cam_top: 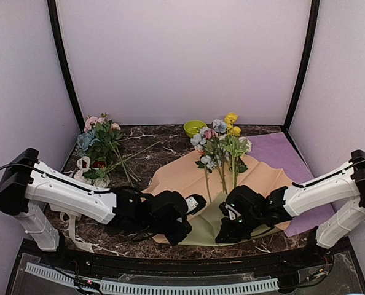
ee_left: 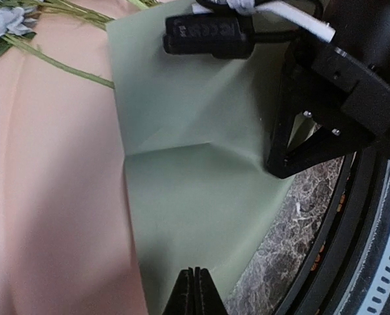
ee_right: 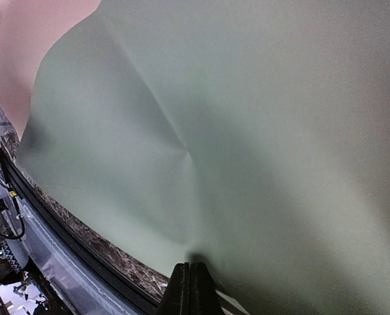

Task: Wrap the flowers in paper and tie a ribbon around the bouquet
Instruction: Press the fold line of the 1/4-folded wrapping paper.

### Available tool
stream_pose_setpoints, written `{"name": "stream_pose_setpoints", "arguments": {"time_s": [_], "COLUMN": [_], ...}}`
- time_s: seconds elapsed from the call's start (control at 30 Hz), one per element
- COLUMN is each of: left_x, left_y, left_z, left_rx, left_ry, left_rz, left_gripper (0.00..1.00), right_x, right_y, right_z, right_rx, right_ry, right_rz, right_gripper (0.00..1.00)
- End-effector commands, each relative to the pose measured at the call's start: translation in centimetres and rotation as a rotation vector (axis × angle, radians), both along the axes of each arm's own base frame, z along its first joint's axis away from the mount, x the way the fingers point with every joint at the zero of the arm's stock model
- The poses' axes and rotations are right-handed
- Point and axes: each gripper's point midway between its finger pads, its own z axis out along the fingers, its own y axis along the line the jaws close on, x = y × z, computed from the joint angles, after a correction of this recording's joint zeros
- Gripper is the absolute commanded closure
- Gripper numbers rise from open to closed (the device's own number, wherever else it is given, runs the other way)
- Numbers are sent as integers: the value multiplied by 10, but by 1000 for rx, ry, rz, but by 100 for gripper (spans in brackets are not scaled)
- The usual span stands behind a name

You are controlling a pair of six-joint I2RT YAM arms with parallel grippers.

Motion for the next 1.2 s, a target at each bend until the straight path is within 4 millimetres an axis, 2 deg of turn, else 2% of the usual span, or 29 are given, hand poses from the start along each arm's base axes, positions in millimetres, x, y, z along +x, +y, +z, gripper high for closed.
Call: {"name": "stream_pose_setpoints", "arguments": {"time_s": [0.0,0.13,0.3,0.43,0.57,0.73,0.93,1.17], "left_x": [-10,-11,-20,-28,-30,-37,-34,-42], "left_y": [-34,-40,-35,-51,-60,-48,-23,1], "left_z": [-21,-38,-36,-21,-35,-60,-92,-105], "left_rx": [-20,62,122,83,97,124,206,252], "left_ry": [1,-44,-103,-155,-149,-100,-34,17], "left_rz": [-138,-181,-230,-293,-323,-336,-293,-283], "left_gripper": [99,99,99,99,99,99,99,100], "right_x": [-7,-6,-5,-7,-7,-6,-7,-13], "right_y": [-2,1,1,4,6,8,5,-25], "right_z": [-12,-11,-10,-12,-11,-6,-1,-1], "right_rx": [-12,-16,-25,-21,-16,-2,4,-42], "right_ry": [28,29,25,35,38,31,26,45], "right_rz": [-3,-2,1,10,11,8,12,-56], "right_gripper": [100,100,100,100,100,100,100,100]}}
